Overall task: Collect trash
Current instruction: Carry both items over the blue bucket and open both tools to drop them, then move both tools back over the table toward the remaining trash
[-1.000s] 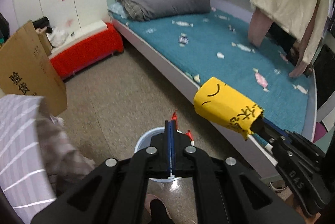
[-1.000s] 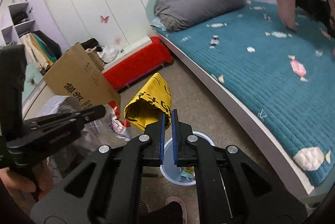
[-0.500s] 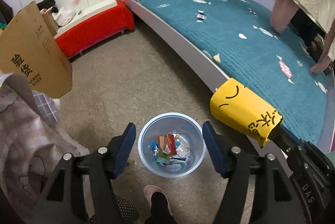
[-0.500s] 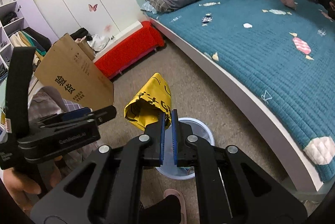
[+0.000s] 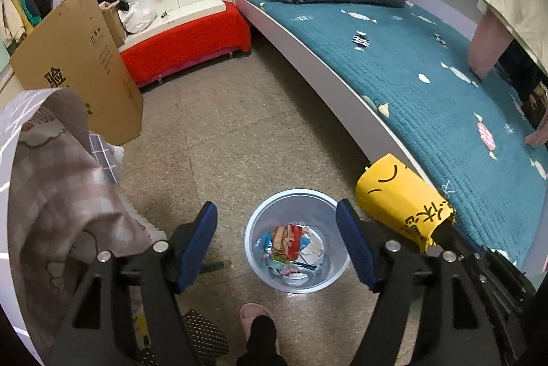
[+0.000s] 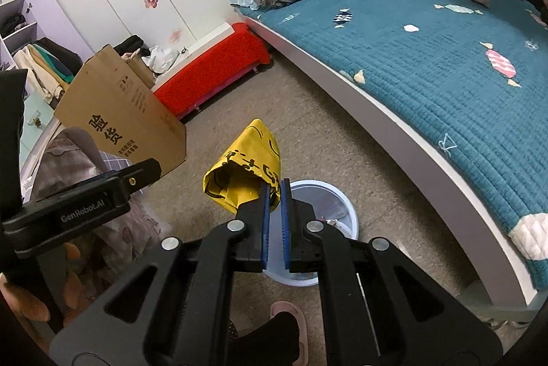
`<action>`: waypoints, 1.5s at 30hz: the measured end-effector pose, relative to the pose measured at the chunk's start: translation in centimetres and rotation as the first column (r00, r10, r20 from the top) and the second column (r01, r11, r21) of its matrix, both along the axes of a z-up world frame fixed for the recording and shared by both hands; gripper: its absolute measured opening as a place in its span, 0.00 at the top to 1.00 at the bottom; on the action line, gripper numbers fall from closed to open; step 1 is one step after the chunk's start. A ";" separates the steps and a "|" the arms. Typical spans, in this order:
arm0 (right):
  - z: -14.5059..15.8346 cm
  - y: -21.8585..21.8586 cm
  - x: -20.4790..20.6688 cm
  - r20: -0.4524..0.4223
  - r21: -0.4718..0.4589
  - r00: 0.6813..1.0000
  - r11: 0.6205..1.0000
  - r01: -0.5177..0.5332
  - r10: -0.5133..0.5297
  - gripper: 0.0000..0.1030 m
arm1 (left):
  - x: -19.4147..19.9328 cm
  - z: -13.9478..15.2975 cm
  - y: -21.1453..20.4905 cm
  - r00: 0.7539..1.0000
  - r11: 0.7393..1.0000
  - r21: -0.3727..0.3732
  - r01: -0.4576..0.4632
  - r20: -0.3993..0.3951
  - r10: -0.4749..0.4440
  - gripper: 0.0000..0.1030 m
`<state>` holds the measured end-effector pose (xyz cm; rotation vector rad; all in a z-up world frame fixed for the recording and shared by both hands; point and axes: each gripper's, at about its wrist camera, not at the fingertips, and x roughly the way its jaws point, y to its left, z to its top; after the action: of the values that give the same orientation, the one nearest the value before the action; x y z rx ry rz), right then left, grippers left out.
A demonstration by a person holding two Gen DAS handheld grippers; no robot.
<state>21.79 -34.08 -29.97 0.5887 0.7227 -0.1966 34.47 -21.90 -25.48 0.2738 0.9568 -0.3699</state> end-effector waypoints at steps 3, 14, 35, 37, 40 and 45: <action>0.0 0.4 0.5 0.006 0.008 1.000 1.000 -0.007 0.007 0.94 | 0.0 0.3 0.0 1.000 1.000 0.004 -0.005 0.016 0.005 0.31; -2.7 0.4 2.4 -0.029 0.087 0.999 0.996 -0.028 0.031 0.53 | -0.3 1.1 -0.3 0.999 1.000 0.027 -0.001 0.053 0.000 0.26; 9.3 5.6 -5.2 0.110 0.011 0.990 0.995 -0.095 0.093 0.39 | -9.7 12.2 4.9 0.972 0.992 -0.062 0.107 0.215 -0.092 0.26; 10.8 7.1 -5.6 0.128 -0.010 0.985 0.993 -0.115 0.116 0.38 | -10.4 13.4 6.9 0.969 0.993 -0.073 0.091 0.238 -0.071 0.26; 12.4 9.4 -6.1 0.158 -0.029 0.976 0.988 -0.150 0.152 0.35 | -11.4 15.0 10.4 0.958 0.995 -0.074 0.069 0.283 -0.045 0.24; 14.4 14.5 -5.6 0.165 -0.079 0.958 0.971 -0.226 0.236 0.34 | -11.9 16.7 17.5 0.954 0.996 -0.087 0.003 0.300 0.023 0.23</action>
<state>16.14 -19.62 -15.52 0.4532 0.6090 0.0502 22.57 -4.37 -8.78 0.2380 0.6402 -0.3479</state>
